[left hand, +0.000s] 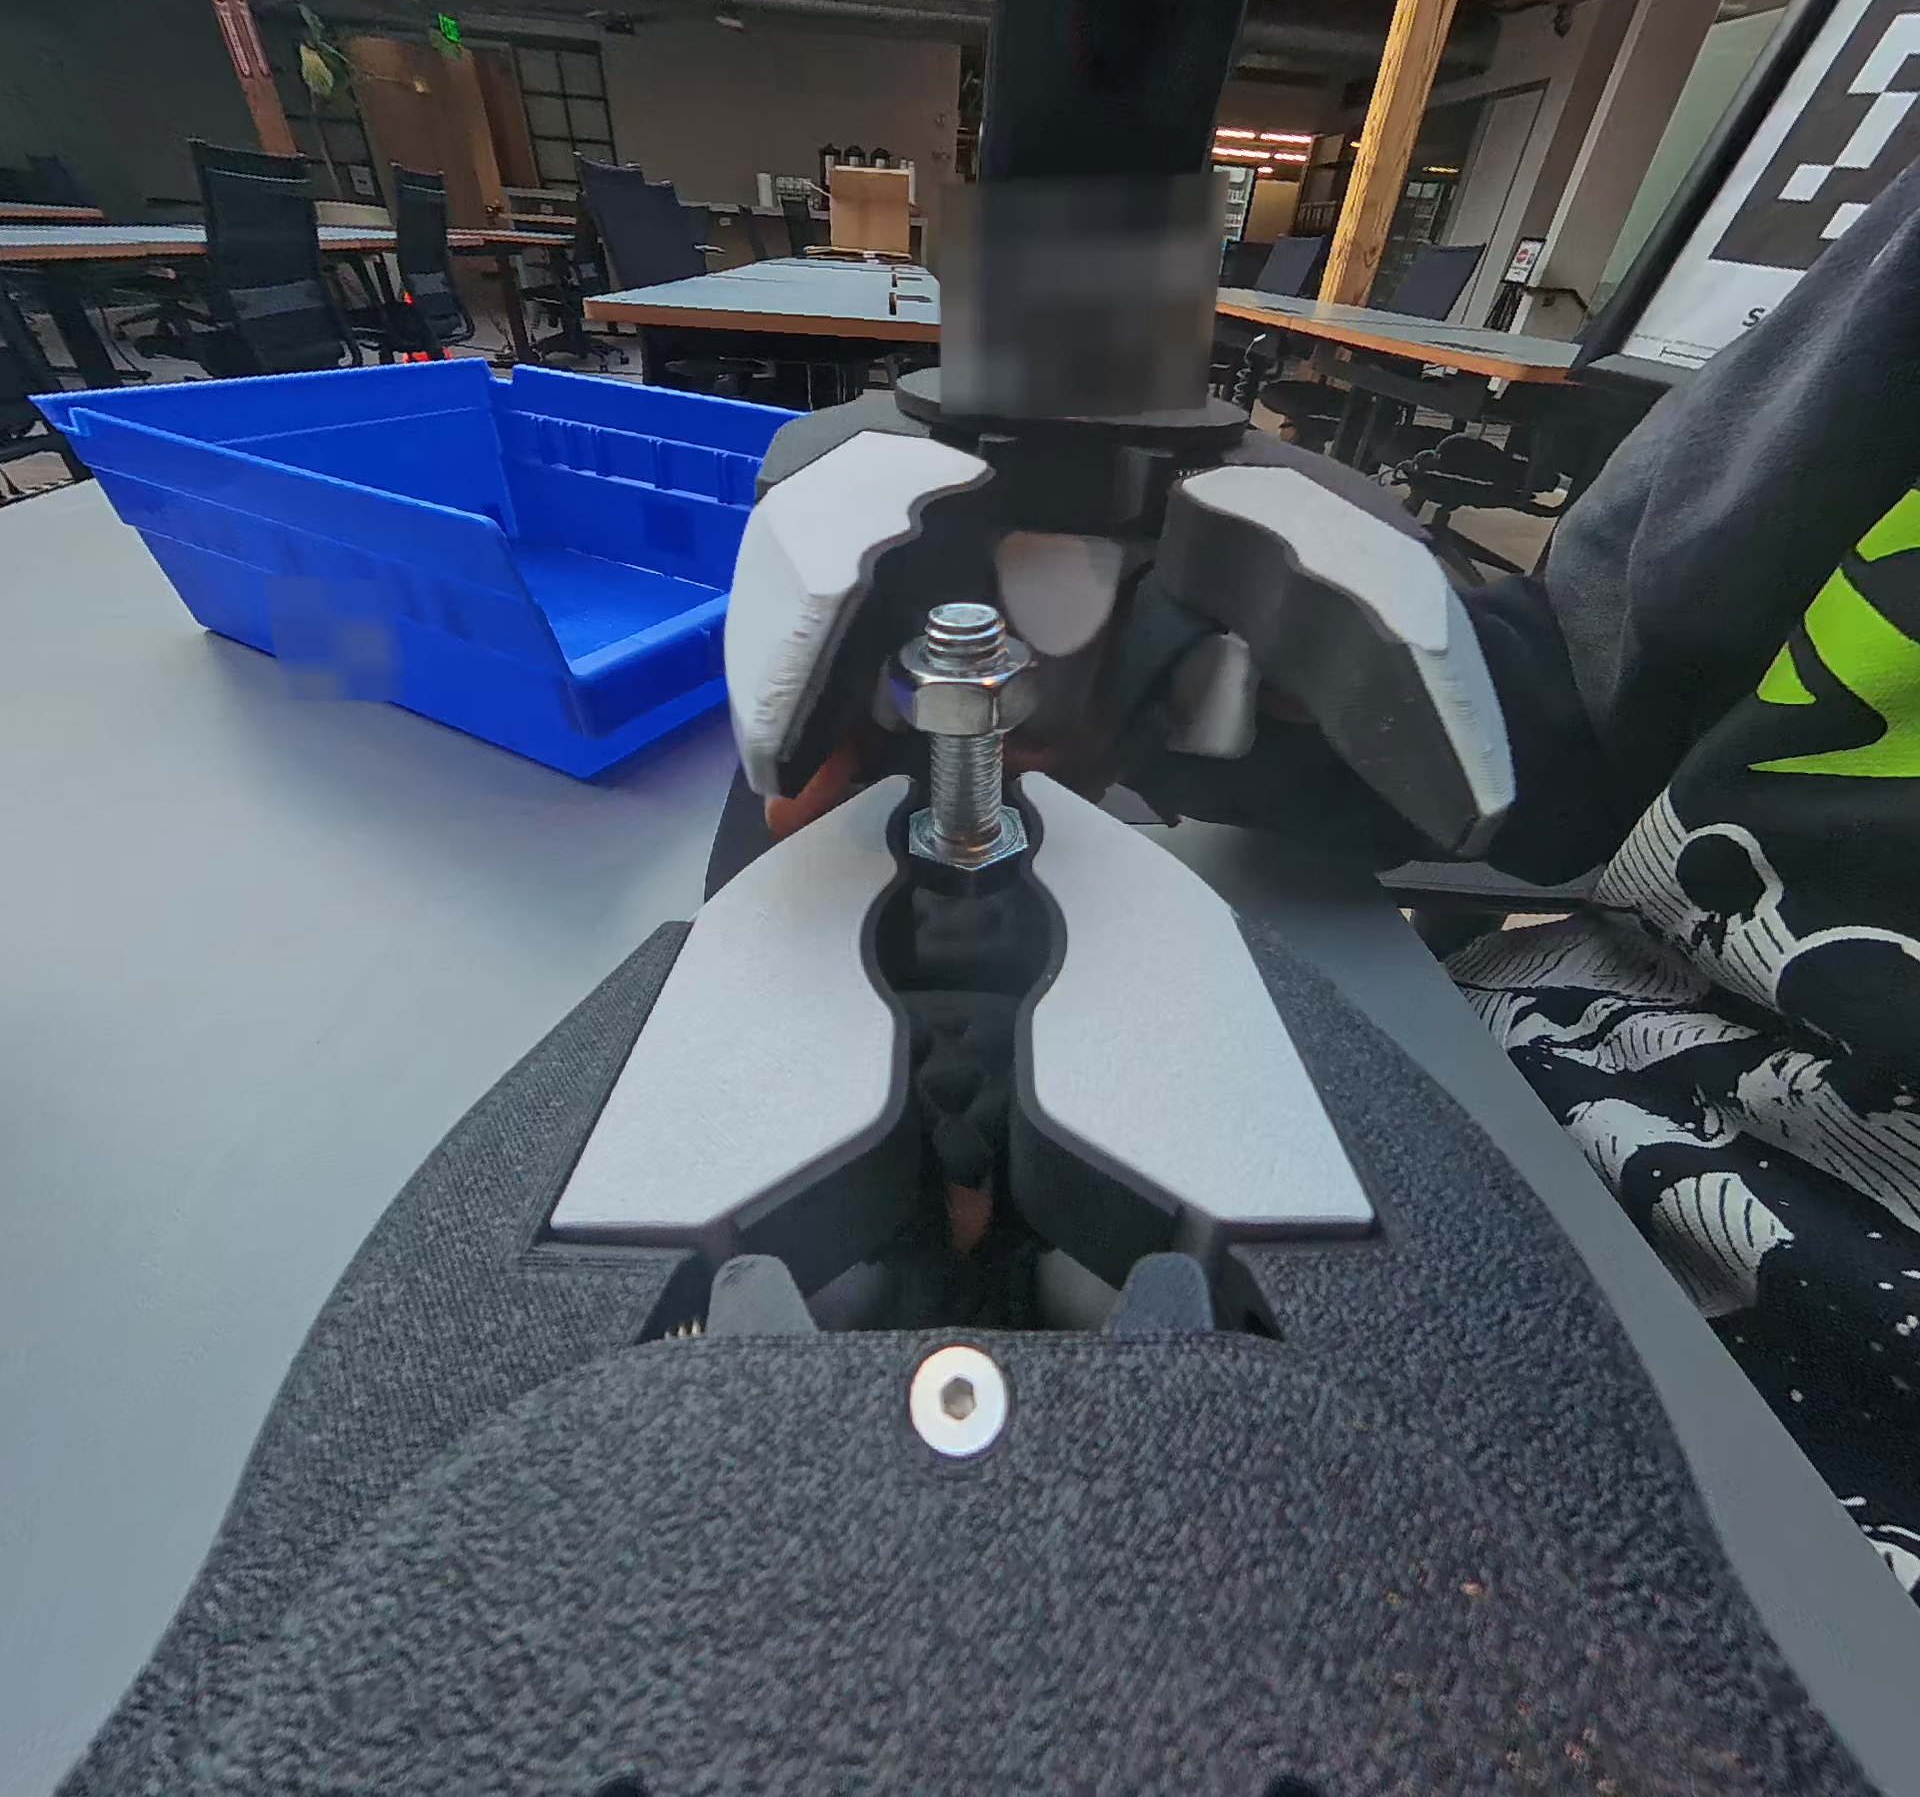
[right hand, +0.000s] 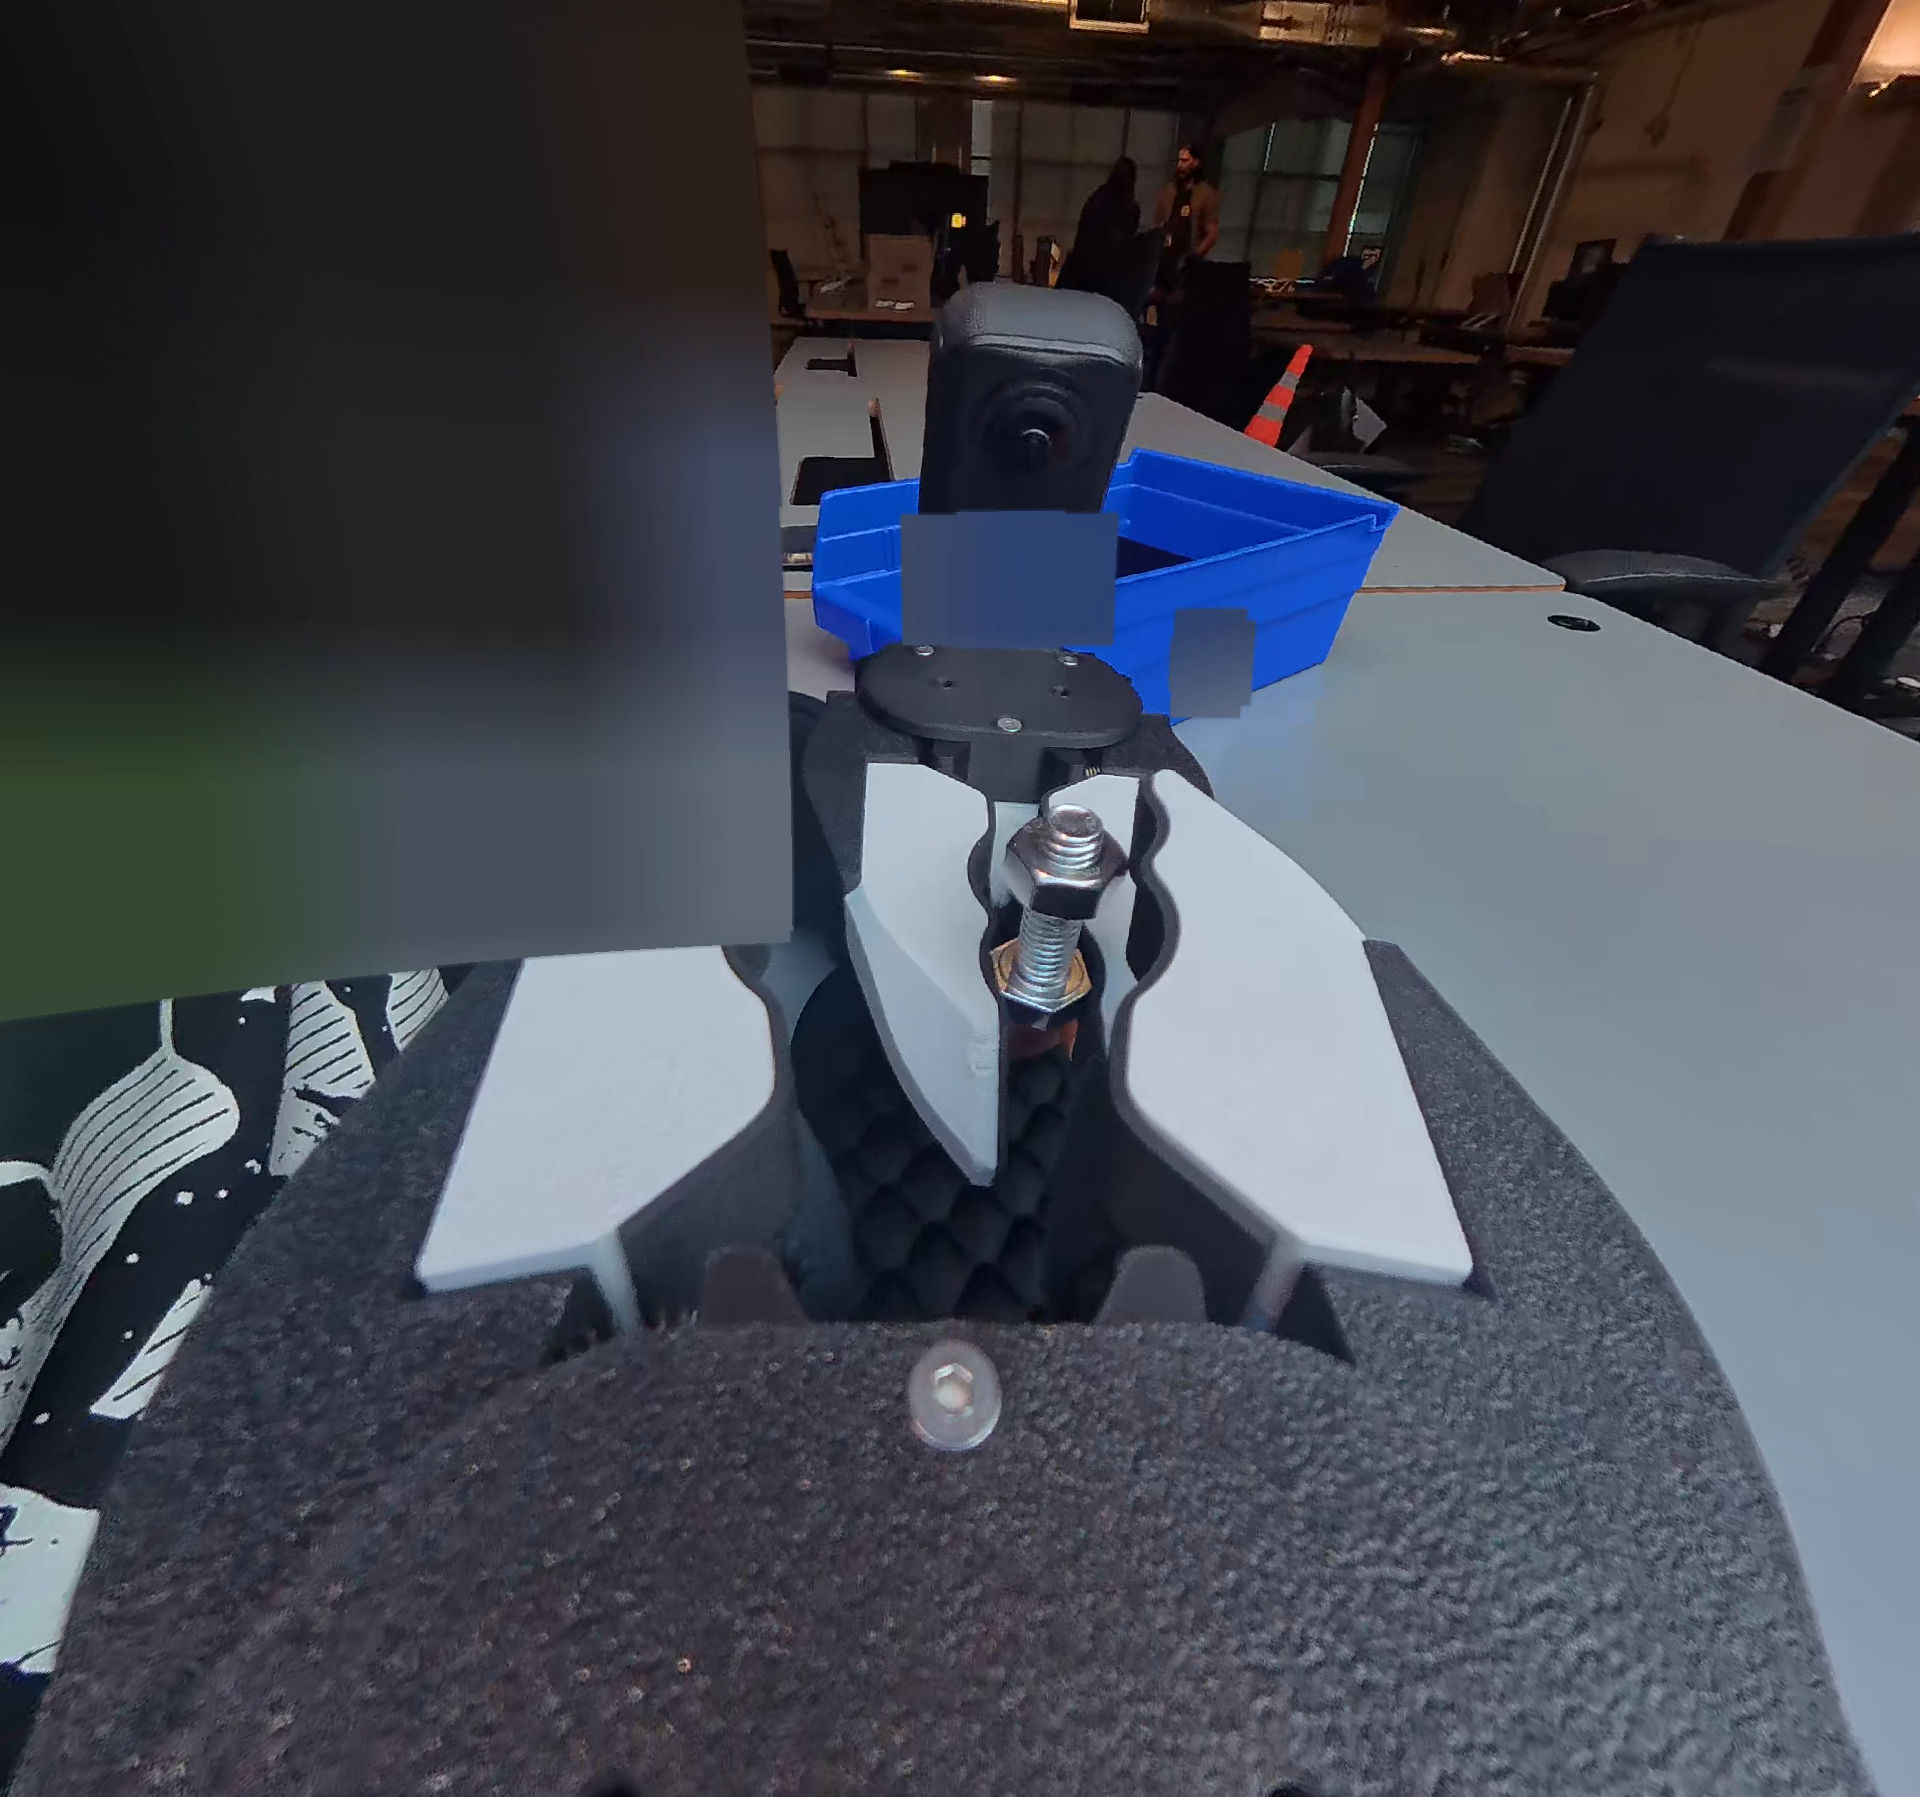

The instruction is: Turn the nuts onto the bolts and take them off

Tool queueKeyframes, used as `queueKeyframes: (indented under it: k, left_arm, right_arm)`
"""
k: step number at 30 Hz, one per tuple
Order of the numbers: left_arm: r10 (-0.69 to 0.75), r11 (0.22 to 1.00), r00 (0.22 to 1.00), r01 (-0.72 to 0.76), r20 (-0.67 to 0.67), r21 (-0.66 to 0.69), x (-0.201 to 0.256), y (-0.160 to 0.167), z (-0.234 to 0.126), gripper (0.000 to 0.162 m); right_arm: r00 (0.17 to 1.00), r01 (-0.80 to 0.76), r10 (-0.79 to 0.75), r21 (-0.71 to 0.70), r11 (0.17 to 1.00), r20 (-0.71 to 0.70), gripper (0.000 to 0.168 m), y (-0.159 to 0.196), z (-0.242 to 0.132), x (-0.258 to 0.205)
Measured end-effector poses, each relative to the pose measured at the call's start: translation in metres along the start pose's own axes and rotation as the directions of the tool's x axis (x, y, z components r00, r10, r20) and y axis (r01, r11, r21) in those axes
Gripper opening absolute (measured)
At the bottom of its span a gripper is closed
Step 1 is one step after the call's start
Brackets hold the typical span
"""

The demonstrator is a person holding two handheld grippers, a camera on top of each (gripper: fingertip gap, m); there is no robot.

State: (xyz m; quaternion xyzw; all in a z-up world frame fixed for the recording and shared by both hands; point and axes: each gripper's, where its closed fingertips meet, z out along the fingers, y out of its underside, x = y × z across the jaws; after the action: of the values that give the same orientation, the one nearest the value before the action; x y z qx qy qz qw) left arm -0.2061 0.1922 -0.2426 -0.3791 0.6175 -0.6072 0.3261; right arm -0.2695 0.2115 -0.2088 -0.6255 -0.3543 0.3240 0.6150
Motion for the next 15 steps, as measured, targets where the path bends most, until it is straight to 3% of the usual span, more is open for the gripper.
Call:
queueKeyframes:
  k: [9,15]
  left_arm:
    - [-0.001,1.000,1.000,0.001,0.005,0.003,-0.001,-0.001,0.000,0.014]
    - [-0.005,1.000,1.000,0.005,0.008,0.007,-0.002,-0.001,0.000,0.014]
  right_arm:
    - [0.998,-0.014,0.014,0.006,1.000,-0.061,0.061,0.001,-0.021,-0.002]
    - [0.997,-0.032,0.035,0.044,0.999,-0.075,0.046,-0.001,-0.037,-0.008]
